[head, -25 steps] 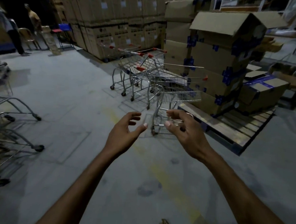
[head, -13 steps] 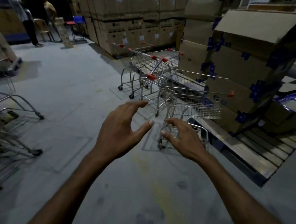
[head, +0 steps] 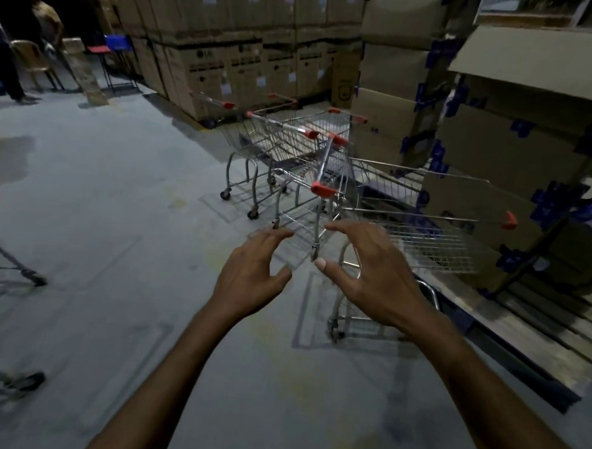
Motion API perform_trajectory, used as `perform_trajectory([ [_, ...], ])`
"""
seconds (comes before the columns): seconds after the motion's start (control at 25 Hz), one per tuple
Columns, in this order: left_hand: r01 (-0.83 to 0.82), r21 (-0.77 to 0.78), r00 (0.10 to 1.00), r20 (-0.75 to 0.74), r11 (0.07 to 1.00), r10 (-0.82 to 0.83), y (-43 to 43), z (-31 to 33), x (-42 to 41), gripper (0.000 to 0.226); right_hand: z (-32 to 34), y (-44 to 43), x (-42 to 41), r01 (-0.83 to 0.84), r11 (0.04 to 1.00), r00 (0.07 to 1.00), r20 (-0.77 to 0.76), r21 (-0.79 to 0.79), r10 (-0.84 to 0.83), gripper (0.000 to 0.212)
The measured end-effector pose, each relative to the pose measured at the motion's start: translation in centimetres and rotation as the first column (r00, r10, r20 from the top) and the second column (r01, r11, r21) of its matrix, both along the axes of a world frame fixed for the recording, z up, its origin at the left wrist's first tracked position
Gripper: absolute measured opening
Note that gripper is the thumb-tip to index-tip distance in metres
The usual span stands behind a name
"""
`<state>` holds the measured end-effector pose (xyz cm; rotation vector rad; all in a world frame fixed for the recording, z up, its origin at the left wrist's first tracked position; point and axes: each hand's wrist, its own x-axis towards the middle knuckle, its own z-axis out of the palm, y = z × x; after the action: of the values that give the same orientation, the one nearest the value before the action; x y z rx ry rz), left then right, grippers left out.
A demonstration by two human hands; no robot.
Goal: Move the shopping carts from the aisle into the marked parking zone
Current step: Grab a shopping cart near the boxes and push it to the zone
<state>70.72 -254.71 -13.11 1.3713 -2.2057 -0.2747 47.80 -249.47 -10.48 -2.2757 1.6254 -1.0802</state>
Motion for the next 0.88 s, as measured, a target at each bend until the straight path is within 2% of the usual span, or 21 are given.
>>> perform_trajectory([
  [0.24,0.076,-0.033,0.997,-0.006,0.997,-0.076,-13.1,1.4,3.7,0.06,1.5,-10.4,4.3,0.092,0.995,0.996,0.01,-0.036,-0.092,0.05],
  [0.4,0.136,-0.177,0.99,-0.016,0.975,-0.141,-19.1,3.9,3.9,0.064,-0.7,-18.2,4.5,0.169,0.985,0.986,0.007,0.038,-0.169,0.052],
  [0.6,0.196,-0.306,0.981,0.074,0.932,-0.182,-27.9,5.2,2.6,0.069,-3.8,-28.7,3.8,0.228,0.969,0.973,0.013,0.098,-0.23,0.06],
  [0.88,0.256,-0.291,0.96,0.184,0.922,-0.209,-41.7,4.0,0.4,0.074,-8.3,-44.4,0.5,0.298,0.93,0.954,-0.079,0.217,-0.288,0.077],
])
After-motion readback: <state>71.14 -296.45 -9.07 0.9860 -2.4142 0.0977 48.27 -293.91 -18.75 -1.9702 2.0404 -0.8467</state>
